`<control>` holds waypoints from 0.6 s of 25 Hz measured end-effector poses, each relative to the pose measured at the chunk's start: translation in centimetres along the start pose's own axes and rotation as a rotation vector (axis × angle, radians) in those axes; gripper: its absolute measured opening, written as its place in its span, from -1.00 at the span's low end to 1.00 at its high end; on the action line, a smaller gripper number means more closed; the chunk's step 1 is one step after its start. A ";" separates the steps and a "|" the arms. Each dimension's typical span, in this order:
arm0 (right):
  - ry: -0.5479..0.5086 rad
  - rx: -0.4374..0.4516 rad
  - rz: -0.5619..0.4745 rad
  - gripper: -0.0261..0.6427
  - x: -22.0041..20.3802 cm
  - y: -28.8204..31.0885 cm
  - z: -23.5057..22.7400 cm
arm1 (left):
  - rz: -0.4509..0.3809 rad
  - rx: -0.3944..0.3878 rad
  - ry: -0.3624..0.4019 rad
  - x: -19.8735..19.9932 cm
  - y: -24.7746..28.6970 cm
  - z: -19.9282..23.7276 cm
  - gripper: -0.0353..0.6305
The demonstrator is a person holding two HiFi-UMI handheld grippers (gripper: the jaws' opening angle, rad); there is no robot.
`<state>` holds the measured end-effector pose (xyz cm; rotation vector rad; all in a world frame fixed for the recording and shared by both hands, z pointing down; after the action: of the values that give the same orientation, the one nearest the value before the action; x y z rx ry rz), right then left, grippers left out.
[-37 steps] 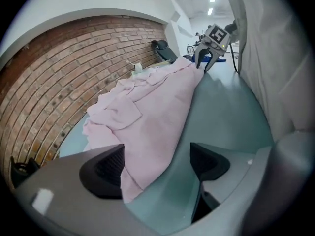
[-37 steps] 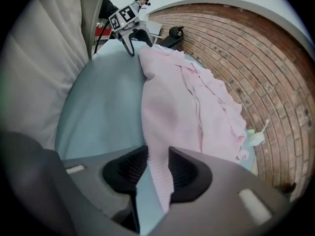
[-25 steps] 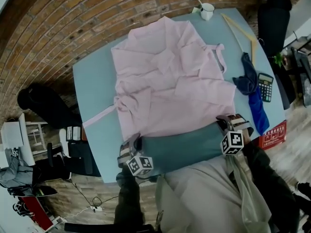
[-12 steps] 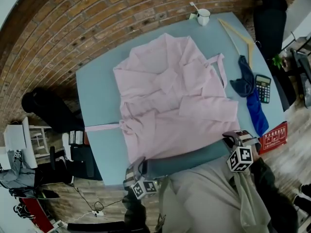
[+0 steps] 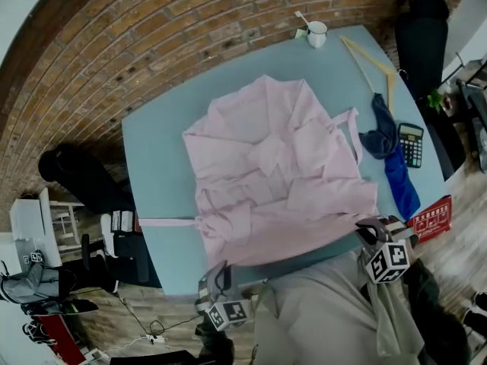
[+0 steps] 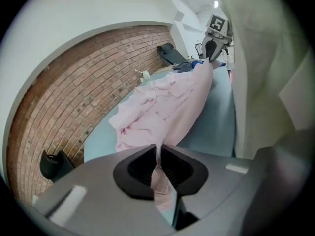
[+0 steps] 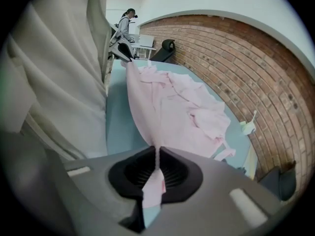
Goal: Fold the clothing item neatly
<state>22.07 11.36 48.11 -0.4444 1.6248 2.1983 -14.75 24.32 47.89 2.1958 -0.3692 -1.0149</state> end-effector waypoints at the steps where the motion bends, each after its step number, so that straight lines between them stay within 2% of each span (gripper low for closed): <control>1: -0.017 -0.023 -0.012 -0.84 0.4 0.1 -1.4 | -0.015 0.027 0.013 0.6 0.7 1.3 -0.77; 8: -0.152 -0.185 -0.037 -0.84 4.3 2.2 -12.7 | -0.099 0.112 0.161 5.4 6.2 10.5 -0.78; 11: -0.167 -0.242 -0.042 -0.84 5.9 3.9 -17.4 | -0.097 0.144 0.178 6.6 8.6 14.1 -0.78; 15: -0.171 -0.269 -0.028 -0.84 7.6 7.1 -22.8 | -0.058 0.140 0.170 7.6 12.8 18.4 -0.78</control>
<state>12.80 -11.60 44.11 -0.3380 1.2347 2.3715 -23.28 2.63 43.84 2.4110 -0.3085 -0.8470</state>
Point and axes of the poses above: the fingertips, and each gripper's own axes: y forward along the fingers, z to its left, x out of its top, the point moved 5 cm from there along -y, backward along the fingers, and after that the axes turned 4 degrees about -z, right-handed, at the moved point
